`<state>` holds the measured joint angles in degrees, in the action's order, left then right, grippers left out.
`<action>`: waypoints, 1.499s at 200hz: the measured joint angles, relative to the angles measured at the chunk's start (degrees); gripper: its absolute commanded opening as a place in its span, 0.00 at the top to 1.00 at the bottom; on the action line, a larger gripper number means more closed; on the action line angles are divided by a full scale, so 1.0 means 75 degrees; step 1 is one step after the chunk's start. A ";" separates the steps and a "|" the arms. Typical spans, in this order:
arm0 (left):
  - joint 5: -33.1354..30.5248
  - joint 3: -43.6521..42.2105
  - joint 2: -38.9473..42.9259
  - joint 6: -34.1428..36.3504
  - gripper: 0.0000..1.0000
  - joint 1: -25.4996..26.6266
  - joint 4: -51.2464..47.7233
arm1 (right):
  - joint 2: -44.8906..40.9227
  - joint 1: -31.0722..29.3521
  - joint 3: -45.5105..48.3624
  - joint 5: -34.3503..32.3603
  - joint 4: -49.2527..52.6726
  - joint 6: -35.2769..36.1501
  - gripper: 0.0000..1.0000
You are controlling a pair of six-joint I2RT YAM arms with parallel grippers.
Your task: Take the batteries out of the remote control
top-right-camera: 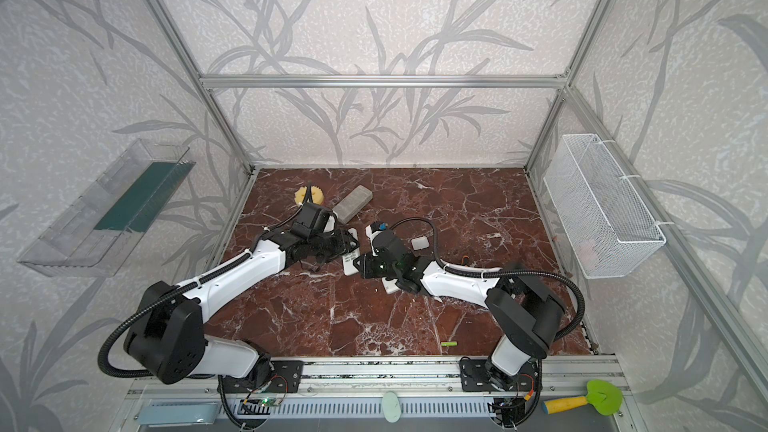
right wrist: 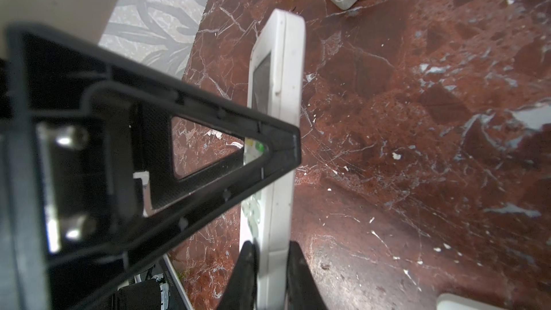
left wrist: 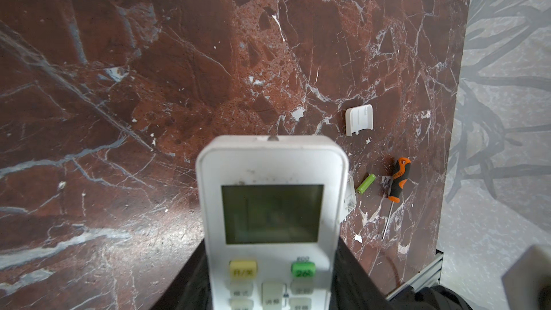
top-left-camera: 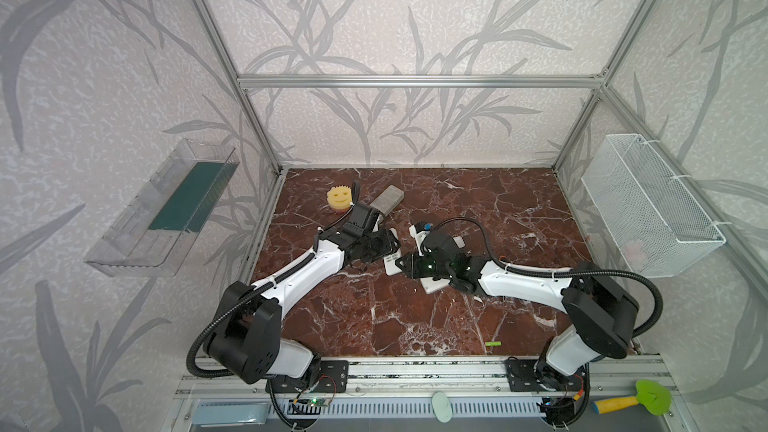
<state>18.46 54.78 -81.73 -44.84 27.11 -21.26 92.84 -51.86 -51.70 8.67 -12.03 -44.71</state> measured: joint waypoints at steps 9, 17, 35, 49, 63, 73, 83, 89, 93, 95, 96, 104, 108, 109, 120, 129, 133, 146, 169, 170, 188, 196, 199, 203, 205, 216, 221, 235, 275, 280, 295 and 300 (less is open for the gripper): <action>0.0015 0.0035 0.0000 0.0006 0.49 0.0000 -0.0041 | -0.0020 0.0000 0.0000 -0.0023 0.0026 0.0041 0.95; 0.0026 0.0067 0.0000 0.0009 0.44 -0.0003 -0.0079 | -0.0041 -0.0006 -0.0006 -0.0044 0.0047 0.0096 0.96; 0.0064 0.0192 0.0000 0.0000 0.32 -0.0006 -0.0210 | -0.0087 -0.0023 -0.0015 -0.0134 0.0099 0.0291 0.97; 0.0105 0.0321 0.0000 -0.0050 0.02 -0.0006 -0.0306 | -0.0125 -0.0093 -0.0041 -0.0329 0.0291 0.0554 0.98; 0.0096 0.0452 0.0023 -0.0122 0.01 -0.0012 -0.0408 | -0.0143 -0.0184 -0.0087 -0.0597 0.0621 0.0933 0.99; 0.0067 0.0519 0.0093 -0.0175 0.01 -0.0020 -0.0551 | -0.0154 -0.0277 -0.0140 -0.0836 0.0866 0.1218 1.00; -0.0052 0.0583 0.0195 -0.0198 0.01 -0.0023 -0.0731 | -0.0198 -0.0379 -0.0163 -0.1134 0.1072 0.1521 1.00; -0.0149 0.0621 0.0280 -0.0230 0.01 -0.0029 -0.0845 | -0.0245 -0.0452 -0.0169 -0.1329 0.1204 0.1743 1.00; -0.0262 0.0656 0.0364 -0.0262 0.01 -0.0032 -0.0965 | -0.0280 -0.0498 -0.0172 -0.1469 0.1282 0.1871 1.00; -0.0294 0.0673 0.0405 -0.0271 0.01 -0.0032 -0.1014 | -0.0297 -0.0519 -0.0172 -0.1536 0.1323 0.1944 1.00; -0.0326 0.0679 0.0423 -0.0283 0.01 -0.0032 -0.1032 | -0.0303 -0.0527 -0.0172 -0.1559 0.1335 0.1964 1.00; -0.0562 0.0720 0.0615 -0.0356 0.01 -0.0041 -0.1177 | -0.0388 -0.0618 -0.0172 -0.1865 0.1475 0.2247 1.00; -0.0670 0.0734 0.0729 -0.0388 0.01 -0.0061 -0.1239 | -0.0423 -0.0662 -0.0172 -0.2014 0.1530 0.2378 1.00; -0.0688 0.0734 0.0746 -0.0391 0.01 -0.0061 -0.1250 | -0.0428 -0.0664 -0.0172 -0.2034 0.1536 0.2398 1.00; -0.0874 0.0731 0.1105 -0.0423 0.01 -0.0146 -0.1332 | -0.0530 -0.0752 -0.0172 -0.2430 0.1626 0.2806 1.00; -0.0807 0.0688 0.1399 -0.0370 0.01 -0.0309 -0.1297 | -0.0615 -0.0868 -0.0172 -0.2804 0.1658 0.3156 1.00; -0.0769 0.0650 0.1545 -0.0379 0.01 -0.0405 -0.1253 | -0.0653 -0.0927 -0.0169 -0.2981 0.1649 0.3311 1.00; -0.0627 0.0469 0.1941 -0.0458 0.01 -0.0726 -0.1116 | -0.0787 -0.1139 -0.0131 -0.3512 0.1547 0.3853 1.00; -0.0265 0.0268 0.2192 -0.0659 0.01 -0.1142 -0.1049 | -0.0944 -0.1518 -0.0003 -0.4313 0.1236 0.4803 1.00; -0.0242 0.0268 0.2183 -0.0676 0.01 -0.1148 -0.1046 | -0.0947 -0.1533 0.0006 -0.4363 0.1221 0.4876 1.00; 0.0157 0.0268 0.2028 -0.0927 0.09 -0.1157 -0.1005 | -0.0947 -0.1740 0.0076 -0.4849 0.1003 0.5584 1.00; 0.0315 0.0233 0.1996 -0.1119 0.16 -0.1157 -0.0921 | -0.0941 -0.1798 0.0099 -0.5033 0.0915 0.5855 1.00; 0.0379 0.0204 0.1996 -0.1256 0.19 -0.1154 -0.0863 | -0.0938 -0.1824 0.0105 -0.5117 0.0874 0.5933 1.00; 0.0428 0.0169 0.1999 -0.1291 0.23 -0.1151 -0.0813 | -0.0930 -0.1851 0.0111 -0.5205 0.0825 0.6070 1.00; 0.0463 0.0143 0.2005 -0.1405 0.26 -0.1151 -0.0766 | -0.0924 -0.1862 0.0114 -0.5254 0.0793 0.6187 1.00; 0.0632 0.0017 0.2037 -0.1673 0.38 -0.1139 -0.0589 | -0.0912 -0.1923 0.0114 -0.5467 0.0688 0.6493 1.00; 0.0682 -0.0038 0.2046 -0.1871 0.41 -0.1125 -0.0504 | -0.0898 -0.1950 0.0114 -0.5584 0.0612 0.6621 1.00; 0.0819 -0.0166 0.2043 -0.2256 0.47 -0.1119 -0.0297 | -0.0868 -0.1999 0.0119 -0.5788 0.0487 0.6927 1.00; 0.1107 -0.0656 0.1909 -0.3381 0.50 -0.1084 0.0294 | -0.0586 -0.2224 0.0119 -0.6216 0.0262 0.7647 1.00; 0.1134 -0.0697 0.1868 -0.3465 0.50 -0.1075 0.0329 | -0.0545 -0.2253 0.0119 -0.6269 0.0227 0.7749 1.00; 0.1189 -0.0784 0.1781 -0.3695 0.50 -0.1067 0.0391 | -0.0440 -0.2331 0.0119 -0.6379 0.0152 0.7950 1.00; 0.1201 -0.0799 0.1763 -0.3768 0.50 -0.1067 0.0396 | -0.0408 -0.2352 0.0119 -0.6414 0.0125 0.8017 1.00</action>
<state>27.46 48.80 -68.51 -73.10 19.11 -18.28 89.78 -69.49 -50.81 -39.44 -11.09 15.42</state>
